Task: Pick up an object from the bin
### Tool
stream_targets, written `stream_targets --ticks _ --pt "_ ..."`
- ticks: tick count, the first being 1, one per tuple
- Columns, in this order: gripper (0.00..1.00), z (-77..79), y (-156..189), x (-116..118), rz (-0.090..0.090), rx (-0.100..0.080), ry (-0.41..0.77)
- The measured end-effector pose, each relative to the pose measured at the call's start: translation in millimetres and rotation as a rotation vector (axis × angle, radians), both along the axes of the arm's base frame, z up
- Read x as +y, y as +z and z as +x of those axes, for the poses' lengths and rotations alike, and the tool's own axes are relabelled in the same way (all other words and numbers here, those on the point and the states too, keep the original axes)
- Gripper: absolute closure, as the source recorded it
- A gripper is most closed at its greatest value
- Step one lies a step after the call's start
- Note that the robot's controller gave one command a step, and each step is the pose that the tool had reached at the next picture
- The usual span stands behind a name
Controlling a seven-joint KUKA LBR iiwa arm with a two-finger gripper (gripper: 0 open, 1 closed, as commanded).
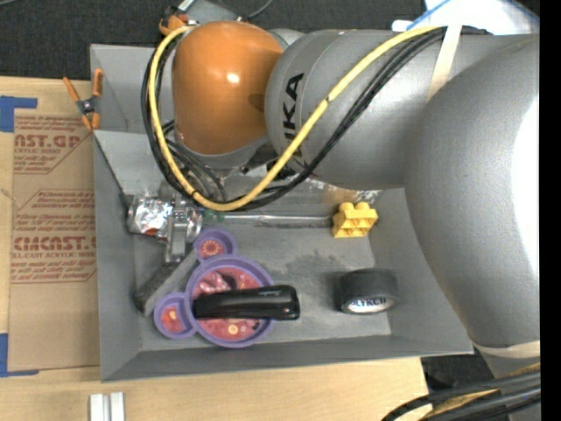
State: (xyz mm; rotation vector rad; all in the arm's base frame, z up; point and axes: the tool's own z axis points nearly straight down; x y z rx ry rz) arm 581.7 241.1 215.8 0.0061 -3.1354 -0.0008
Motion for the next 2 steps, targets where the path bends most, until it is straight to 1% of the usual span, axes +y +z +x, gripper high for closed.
stream_targets --ticks 1,2 --pt "0.00 2.0 5.3 -1.6 0.001 -0.008 -0.003" --pt "0.00 -34.8 -89.8 -9.3 0.002 -0.009 0.337"
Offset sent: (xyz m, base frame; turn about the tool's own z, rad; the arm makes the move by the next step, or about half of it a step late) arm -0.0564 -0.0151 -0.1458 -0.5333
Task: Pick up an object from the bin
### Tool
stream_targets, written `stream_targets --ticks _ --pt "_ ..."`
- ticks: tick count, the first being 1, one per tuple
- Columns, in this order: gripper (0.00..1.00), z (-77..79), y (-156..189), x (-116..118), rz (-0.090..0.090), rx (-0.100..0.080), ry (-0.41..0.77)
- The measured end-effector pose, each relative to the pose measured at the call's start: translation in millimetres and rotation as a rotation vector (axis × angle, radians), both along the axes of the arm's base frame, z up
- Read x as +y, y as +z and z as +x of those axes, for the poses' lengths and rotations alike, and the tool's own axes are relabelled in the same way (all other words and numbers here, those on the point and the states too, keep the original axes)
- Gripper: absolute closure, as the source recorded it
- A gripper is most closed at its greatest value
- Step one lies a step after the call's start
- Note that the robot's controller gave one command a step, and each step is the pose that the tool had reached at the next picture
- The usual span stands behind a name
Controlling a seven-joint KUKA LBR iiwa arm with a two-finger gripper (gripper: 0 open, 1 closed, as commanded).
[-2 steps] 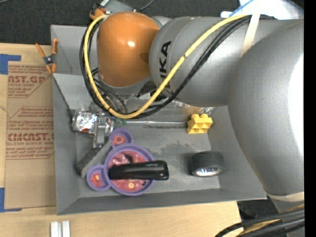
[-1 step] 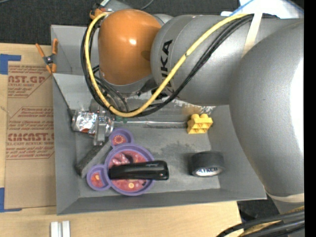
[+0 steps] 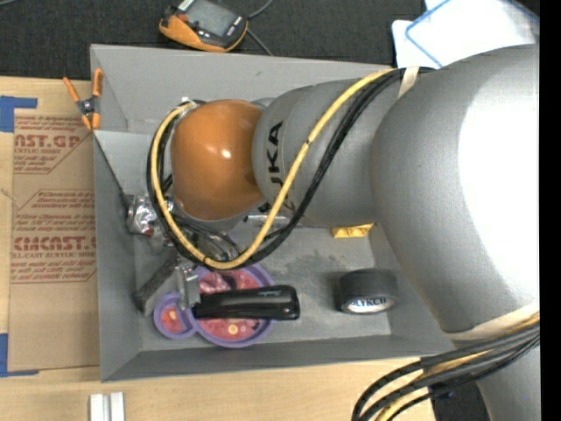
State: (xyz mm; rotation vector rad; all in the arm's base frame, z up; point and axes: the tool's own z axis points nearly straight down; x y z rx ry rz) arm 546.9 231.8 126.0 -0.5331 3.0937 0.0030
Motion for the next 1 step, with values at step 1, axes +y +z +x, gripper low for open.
stream_targets --ticks 1 --pt "0.00 -17.2 32.5 11.2 0.003 -0.011 0.226"
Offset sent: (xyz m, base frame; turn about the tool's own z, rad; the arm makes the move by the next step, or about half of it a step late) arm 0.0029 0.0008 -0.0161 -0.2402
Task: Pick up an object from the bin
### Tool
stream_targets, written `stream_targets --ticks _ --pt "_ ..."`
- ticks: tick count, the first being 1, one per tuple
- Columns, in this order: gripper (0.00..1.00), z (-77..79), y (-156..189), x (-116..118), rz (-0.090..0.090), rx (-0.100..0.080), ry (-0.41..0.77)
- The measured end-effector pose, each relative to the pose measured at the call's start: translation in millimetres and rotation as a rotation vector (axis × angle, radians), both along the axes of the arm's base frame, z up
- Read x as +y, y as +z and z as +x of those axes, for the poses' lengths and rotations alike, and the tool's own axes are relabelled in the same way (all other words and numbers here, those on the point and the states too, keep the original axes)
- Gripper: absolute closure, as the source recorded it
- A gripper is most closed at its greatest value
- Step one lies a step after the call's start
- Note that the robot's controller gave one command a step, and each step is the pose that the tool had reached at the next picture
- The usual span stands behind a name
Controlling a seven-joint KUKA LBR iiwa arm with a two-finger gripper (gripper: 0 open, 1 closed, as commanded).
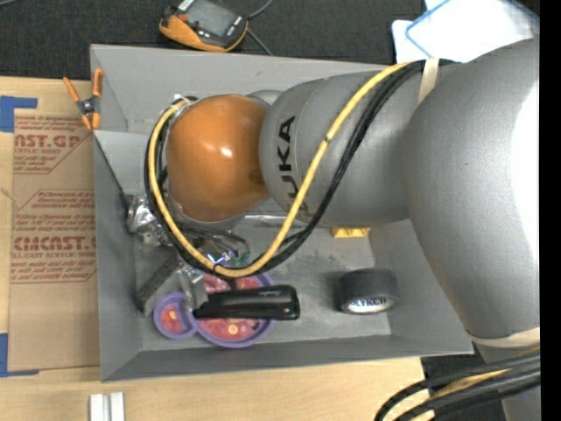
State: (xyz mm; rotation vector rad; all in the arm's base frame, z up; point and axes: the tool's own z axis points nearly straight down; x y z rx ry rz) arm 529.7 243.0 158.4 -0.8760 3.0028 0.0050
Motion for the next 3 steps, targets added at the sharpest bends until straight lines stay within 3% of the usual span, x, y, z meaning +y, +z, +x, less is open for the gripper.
stream_targets --ticks 1,2,3 --pt "0.00 19.8 -48.8 -9.0 -0.003 0.013 0.013" --pt "0.00 32.9 -88.0 -18.1 0.001 -0.003 0.205" --pt "1.00 25.3 -85.9 -22.9 0.001 0.006 0.115"
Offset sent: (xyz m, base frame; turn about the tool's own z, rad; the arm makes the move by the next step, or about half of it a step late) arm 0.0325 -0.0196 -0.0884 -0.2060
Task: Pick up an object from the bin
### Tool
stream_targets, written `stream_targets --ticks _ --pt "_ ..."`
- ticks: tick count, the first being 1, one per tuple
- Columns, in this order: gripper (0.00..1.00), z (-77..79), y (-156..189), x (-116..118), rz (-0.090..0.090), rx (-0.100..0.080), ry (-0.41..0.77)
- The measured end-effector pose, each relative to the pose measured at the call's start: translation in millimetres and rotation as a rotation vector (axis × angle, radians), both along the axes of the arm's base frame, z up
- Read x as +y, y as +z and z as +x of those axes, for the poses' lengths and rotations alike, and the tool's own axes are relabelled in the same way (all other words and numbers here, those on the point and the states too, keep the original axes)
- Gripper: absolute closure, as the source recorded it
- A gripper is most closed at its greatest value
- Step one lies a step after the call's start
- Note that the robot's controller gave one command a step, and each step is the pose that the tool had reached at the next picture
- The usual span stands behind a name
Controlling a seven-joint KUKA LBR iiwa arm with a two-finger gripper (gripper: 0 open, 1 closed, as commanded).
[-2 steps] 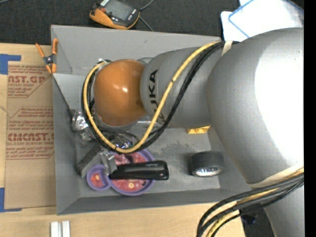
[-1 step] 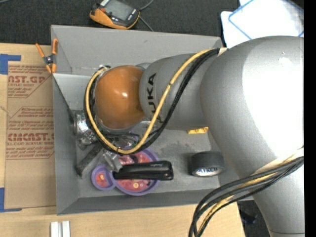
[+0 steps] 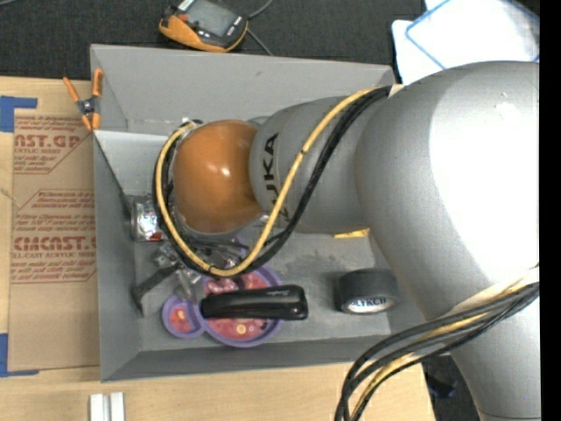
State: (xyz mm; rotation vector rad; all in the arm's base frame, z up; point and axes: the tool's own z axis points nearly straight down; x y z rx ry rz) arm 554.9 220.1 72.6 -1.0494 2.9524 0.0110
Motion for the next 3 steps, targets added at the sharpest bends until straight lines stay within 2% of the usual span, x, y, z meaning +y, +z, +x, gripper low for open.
stream_targets --ticks 1,3 --pt "1.00 0.0 0.4 0.0 0.000 0.000 0.000" --pt "1.00 -0.6 28.1 1.0 0.002 -0.002 -0.001"
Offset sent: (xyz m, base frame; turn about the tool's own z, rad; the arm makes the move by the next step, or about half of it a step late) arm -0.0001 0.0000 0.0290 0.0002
